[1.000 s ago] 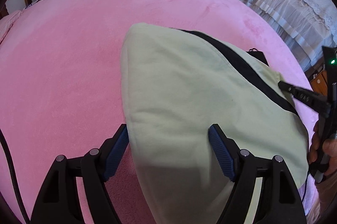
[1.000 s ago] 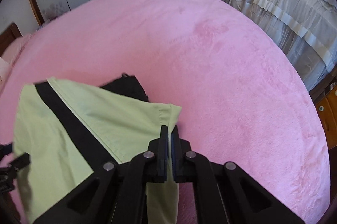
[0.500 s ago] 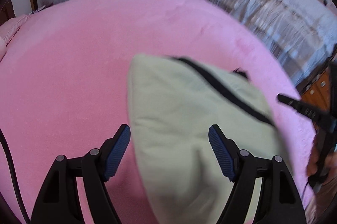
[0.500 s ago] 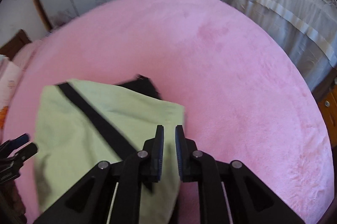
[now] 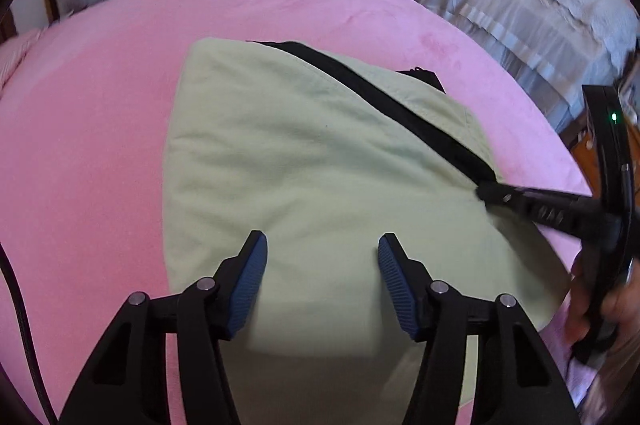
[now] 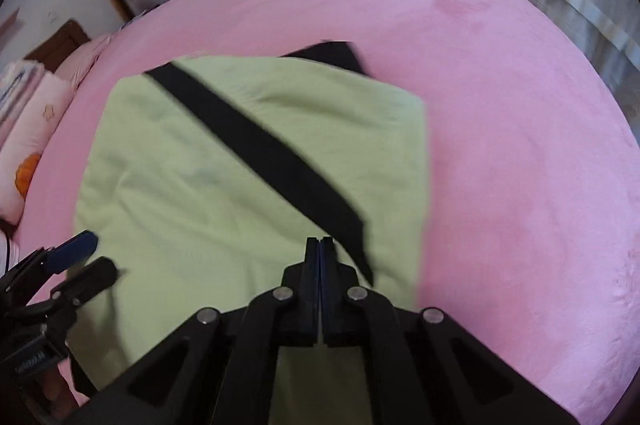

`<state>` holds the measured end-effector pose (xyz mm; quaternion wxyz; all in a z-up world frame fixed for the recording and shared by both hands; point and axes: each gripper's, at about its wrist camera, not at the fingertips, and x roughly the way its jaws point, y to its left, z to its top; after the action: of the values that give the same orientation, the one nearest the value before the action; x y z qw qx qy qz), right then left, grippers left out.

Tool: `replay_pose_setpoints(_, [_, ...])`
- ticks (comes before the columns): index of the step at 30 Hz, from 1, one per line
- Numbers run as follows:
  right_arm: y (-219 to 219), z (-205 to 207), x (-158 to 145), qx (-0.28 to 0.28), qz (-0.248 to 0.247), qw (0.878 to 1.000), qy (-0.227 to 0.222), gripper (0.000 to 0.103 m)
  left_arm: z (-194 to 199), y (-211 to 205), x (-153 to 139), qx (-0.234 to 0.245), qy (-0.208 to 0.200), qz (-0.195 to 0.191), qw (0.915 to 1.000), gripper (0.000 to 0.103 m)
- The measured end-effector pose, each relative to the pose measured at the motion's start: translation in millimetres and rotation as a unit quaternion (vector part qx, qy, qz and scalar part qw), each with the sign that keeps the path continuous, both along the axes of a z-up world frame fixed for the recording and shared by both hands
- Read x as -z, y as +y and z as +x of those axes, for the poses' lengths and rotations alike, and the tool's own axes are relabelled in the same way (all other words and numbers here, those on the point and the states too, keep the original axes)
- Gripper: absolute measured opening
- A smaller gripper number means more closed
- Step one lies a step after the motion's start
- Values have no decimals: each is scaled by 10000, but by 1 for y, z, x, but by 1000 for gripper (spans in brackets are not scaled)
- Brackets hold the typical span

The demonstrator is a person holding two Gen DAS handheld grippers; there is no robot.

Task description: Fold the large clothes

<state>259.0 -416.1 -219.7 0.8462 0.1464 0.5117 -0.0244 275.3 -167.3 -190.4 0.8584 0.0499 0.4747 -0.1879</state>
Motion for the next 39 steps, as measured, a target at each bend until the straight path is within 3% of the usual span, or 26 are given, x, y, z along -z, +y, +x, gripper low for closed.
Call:
replay_pose_setpoints(4, [-12,-11,-10,55,73,10000,23,0,-1,4,-6,-3,62,48,10000,58])
replay_pose_setpoints(7, [-10,-18,-24,21,118,9999,15,4,-2,8,-18,-83,167,-2,9998,65])
replay_pose_setpoints(15, [-13,-50,-79,94,193,9992,-329,46,-13,29,-75,-266,167,-183,9993,75])
replay_pose_setpoints(18, [-8,-64,-109,8,-147,9985,-527,54,-20,35,-106,-372,-3,-134,9992,75])
replay_pose_setpoints(21, [-3,-73,-137,-72,-441,9963,-729,59,-25,37,-136,-485,-152,-48,9987,76])
replay_pose_setpoints(25, [4,-84,-170,-305,-329,9943,-968,59,-32,37,-165,-544,-317,6,9980,87])
replay_pose_setpoints(28, [7,-89,-186,-411,-338,9930,-1057,63,-37,39,-178,-479,-313,-155,9982,88])
replay_pose_setpoints(30, [7,-89,-189,-489,-215,9927,-1081,74,-40,40,-182,-517,-337,-240,9978,88])
replay_pose_setpoints(33, [1,-86,-185,-447,-134,9929,-1091,77,-39,46,-178,-570,-271,-441,9970,89])
replay_pose_setpoints(39, [-29,-62,-128,-267,710,9961,-441,77,-19,56,-130,-476,176,-870,9949,91])
